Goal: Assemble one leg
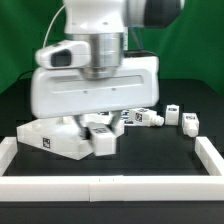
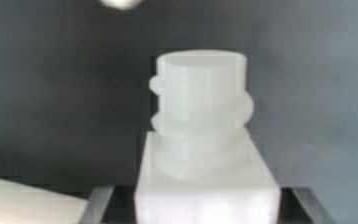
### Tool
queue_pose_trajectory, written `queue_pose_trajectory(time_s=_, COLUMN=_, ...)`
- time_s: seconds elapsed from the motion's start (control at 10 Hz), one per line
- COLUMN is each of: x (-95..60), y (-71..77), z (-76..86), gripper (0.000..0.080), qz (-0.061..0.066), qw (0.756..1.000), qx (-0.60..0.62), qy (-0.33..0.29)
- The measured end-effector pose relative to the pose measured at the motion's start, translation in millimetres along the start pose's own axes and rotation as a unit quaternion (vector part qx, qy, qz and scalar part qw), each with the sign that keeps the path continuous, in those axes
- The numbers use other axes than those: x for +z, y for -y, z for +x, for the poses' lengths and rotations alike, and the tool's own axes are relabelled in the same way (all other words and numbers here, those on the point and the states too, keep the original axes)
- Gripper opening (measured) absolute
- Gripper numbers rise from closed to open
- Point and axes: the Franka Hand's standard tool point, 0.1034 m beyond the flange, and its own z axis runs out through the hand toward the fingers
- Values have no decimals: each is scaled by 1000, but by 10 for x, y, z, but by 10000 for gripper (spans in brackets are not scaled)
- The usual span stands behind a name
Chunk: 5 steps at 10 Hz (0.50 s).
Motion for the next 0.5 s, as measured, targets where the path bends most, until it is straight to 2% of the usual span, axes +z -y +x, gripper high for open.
queue_pose_trajectory(time_s=0.1, x=-61, y=-112, z=49, gripper=284, qz=0, qw=1000, qx=8, qy=-3)
queue_pose_trajectory(time_s=0.3, x=-39, y=-74, z=47, gripper=284, qz=0, qw=1000, qx=5, qy=-2)
queue_pose_trajectory(time_s=0.5, x=-37, y=-97, z=39, gripper=284, qz=0, qw=1000, qx=4, qy=-2)
